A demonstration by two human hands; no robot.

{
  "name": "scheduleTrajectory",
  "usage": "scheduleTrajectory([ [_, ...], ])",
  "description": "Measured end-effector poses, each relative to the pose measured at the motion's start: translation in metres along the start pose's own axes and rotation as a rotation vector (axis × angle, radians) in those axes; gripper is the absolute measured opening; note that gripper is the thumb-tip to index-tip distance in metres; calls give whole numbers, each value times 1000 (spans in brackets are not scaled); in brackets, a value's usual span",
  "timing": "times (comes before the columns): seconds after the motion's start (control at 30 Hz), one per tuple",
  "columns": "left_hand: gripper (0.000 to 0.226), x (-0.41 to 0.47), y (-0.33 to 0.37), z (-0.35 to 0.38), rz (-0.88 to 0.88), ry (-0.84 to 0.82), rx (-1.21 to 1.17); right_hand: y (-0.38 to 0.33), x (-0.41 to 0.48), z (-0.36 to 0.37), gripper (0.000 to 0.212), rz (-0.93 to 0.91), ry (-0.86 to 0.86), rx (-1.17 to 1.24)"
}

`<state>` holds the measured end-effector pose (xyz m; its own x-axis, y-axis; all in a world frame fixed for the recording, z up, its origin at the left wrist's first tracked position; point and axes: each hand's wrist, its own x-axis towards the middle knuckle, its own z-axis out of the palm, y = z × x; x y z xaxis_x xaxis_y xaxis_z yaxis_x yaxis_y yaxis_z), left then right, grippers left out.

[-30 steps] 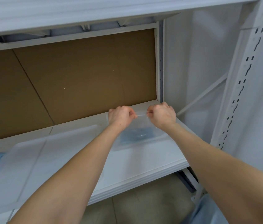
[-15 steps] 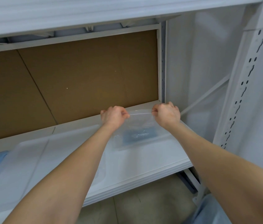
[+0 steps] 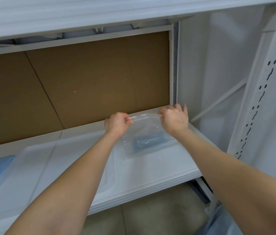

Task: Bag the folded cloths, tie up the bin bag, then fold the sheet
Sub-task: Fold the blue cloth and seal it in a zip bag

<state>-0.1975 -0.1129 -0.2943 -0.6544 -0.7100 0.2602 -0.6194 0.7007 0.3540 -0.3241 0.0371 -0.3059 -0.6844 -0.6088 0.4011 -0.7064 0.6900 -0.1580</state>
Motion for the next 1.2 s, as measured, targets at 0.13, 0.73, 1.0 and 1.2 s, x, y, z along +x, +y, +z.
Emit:
scheduleTrajectory([
  [0.13,19,-5,10,-1,48,3,22,-31,2,-3,42,-201,-54,9],
  [0.73,12,-2,-17,2,42,-51,-359,-43,1,2,21,-31,-142,195],
  [1.0,12,-3,-17,1,64,-50,-313,-47,-2,3,30,-62,-190,289],
  [1.2,16,-6,-15,6,80,-83,-405,-58,-1,0,24,-31,-202,357],
])
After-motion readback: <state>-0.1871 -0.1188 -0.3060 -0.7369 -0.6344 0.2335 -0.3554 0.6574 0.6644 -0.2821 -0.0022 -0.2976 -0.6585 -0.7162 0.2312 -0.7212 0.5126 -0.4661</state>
